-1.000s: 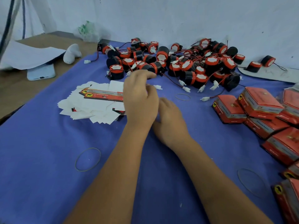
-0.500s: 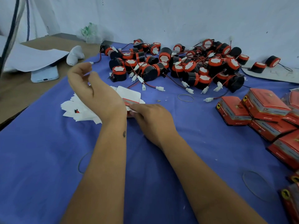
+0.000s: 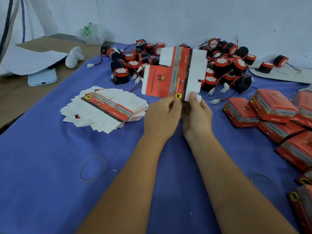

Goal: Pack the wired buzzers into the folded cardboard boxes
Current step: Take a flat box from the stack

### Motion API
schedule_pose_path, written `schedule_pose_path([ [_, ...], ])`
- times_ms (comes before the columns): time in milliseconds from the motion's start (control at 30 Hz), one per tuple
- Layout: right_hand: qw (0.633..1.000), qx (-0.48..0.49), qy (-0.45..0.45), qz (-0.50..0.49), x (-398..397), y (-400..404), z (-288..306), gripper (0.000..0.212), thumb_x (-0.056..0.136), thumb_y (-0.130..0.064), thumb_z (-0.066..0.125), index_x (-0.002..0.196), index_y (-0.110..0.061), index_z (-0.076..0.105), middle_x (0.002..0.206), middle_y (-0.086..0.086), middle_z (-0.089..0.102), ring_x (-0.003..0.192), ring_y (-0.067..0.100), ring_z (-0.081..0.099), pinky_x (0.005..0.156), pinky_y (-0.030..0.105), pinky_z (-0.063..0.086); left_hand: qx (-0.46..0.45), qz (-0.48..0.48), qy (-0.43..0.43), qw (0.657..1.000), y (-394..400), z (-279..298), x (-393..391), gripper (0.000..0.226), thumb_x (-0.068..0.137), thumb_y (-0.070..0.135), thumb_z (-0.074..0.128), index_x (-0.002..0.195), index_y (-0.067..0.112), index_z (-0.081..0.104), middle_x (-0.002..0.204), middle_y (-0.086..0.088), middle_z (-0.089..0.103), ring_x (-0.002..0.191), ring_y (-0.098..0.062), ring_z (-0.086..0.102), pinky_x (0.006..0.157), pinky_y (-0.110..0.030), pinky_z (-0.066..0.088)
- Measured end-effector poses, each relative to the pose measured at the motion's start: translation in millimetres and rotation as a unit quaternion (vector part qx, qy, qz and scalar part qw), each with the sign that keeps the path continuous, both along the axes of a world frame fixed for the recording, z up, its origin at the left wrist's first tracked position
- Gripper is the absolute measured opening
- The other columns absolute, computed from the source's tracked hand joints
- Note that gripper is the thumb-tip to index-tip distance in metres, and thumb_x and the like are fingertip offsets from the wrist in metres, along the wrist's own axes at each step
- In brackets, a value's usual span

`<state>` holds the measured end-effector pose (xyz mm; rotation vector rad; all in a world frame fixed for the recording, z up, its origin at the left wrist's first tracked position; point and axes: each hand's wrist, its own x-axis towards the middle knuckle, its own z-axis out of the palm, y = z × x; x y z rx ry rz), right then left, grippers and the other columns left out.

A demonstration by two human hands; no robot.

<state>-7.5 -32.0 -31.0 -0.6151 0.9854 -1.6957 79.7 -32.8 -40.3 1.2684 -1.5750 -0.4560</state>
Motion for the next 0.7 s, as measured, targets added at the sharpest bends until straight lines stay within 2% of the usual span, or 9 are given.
schedule_pose_path([
  [100, 0.998, 0.003, 0.021, -0.06, -13, -1, -1, 0.015, 0.097, -0.013, 0.058, 0.082, -0.011, 0.061, 0.078, 0.004, 0.067, 0.075, 0.017, 0.07, 0.075, 0.028, 0.057, 0.073, 0.108, 0.03, 0.991, -10, -2, 11, 0.029, 0.094, 0.02, 0.044, 0.065, 0.017, 0.044, 0.056, 0.001, 0.043, 0.053, -0.017, 0.034, 0.049, -0.035, 0.02],
  [167, 0.994, 0.006, 0.061, -0.091, -22, 0, -3, 0.015, 0.096, -0.009, 0.061, 0.081, -0.011, 0.06, 0.081, 0.004, 0.066, 0.074, 0.018, 0.07, 0.073, 0.027, 0.057, 0.118, 0.132, 0.131, 0.975, -16, -1, 19, 0.019, 0.094, 0.02, 0.043, 0.101, 0.02, 0.062, 0.066, 0.006, 0.054, 0.058, -0.013, 0.046, 0.05, -0.032, 0.031],
  [233, 0.976, 0.022, 0.164, -0.144, -29, 1, -4, 0.008, 0.094, -0.008, 0.062, 0.087, -0.01, 0.06, 0.078, 0.003, 0.063, 0.069, 0.017, 0.068, 0.071, 0.031, 0.058, 0.145, 0.128, 0.2, 0.961, -16, 2, 23, 0.042, 0.095, 0.02, 0.043, 0.136, 0.021, 0.05, 0.077, 0.01, 0.057, 0.062, -0.008, 0.051, 0.053, -0.029, 0.036],
  [300, 0.951, 0.026, 0.253, -0.178, -32, 5, -4, 0.013, 0.092, -0.009, 0.063, 0.084, -0.017, 0.056, 0.073, 0.004, 0.059, 0.068, 0.024, 0.064, 0.068, 0.042, 0.055, 0.137, 0.098, 0.194, 0.966, -13, 3, 21, 0.054, 0.095, 0.02, 0.044, 0.149, 0.024, 0.036, 0.109, 0.01, 0.06, 0.085, -0.014, 0.061, 0.064, -0.028, 0.044],
  [367, 0.928, 0.01, 0.326, -0.178, -35, 11, -5, 0.022, 0.092, -0.013, 0.063, 0.078, -0.023, 0.05, 0.07, 0.01, 0.055, 0.07, 0.037, 0.06, 0.066, 0.045, 0.051, 0.085, 0.037, 0.187, 0.978, -10, 6, 15, 0.06, 0.095, 0.016, 0.048, 0.152, 0.024, 0.029, 0.149, 0.004, 0.043, 0.13, -0.023, 0.049, 0.1, -0.038, 0.046],
  [433, 0.903, -0.017, 0.401, -0.153, -36, 17, -8, 0.029, 0.095, -0.017, 0.062, 0.073, -0.027, 0.045, 0.067, -0.001, 0.053, 0.063, 0.024, 0.052, 0.06, 0.039, 0.042, -0.001, -0.019, 0.195, 0.981, -5, 11, 9, 0.065, 0.096, 0.013, 0.052, 0.154, 0.019, 0.024, 0.161, 0.004, 0.023, 0.148, -0.012, 0.021, 0.121, -0.033, 0.022],
  [500, 0.865, -0.048, 0.481, -0.136, -37, 22, -9, 0.028, 0.096, -0.018, 0.062, 0.073, -0.028, 0.047, 0.069, -0.014, 0.05, 0.065, 0.009, 0.045, 0.063, 0.028, 0.037, -0.062, -0.034, 0.2, 0.977, -3, 14, 5, 0.07, 0.093, 0.015, 0.053, 0.154, 0.017, 0.02, 0.161, 0.004, 0.019, 0.149, -0.009, 0.014, 0.123, -0.031, 0.014],
  [600, 0.777, -0.099, 0.599, -0.165, -38, 24, -11, 0.013, 0.092, -0.013, 0.066, 0.08, -0.012, 0.061, 0.083, -0.004, 0.056, 0.085, 0.021, 0.049, 0.079, 0.034, 0.041, -0.124, -0.03, 0.184, 0.975, 1, 14, 1, 0.064, 0.09, 0.021, 0.053, 0.145, 0.032, 0.024, 0.16, 0.002, 0.02, 0.15, -0.017, 0.014, 0.122, -0.047, 0.014],
  [700, 0.743, -0.121, 0.628, -0.198, -37, 24, -12, 0.01, 0.088, -0.007, 0.067, 0.079, -0.005, 0.064, 0.082, 0.006, 0.06, 0.082, 0.027, 0.05, 0.079, 0.041, 0.042, -0.135, -0.017, 0.17, 0.976, 4, 14, 0, 0.036, 0.089, 0.027, 0.054, 0.122, 0.037, 0.047, 0.143, -0.004, 0.048, 0.137, -0.015, 0.037, 0.115, -0.046, 0.027],
])
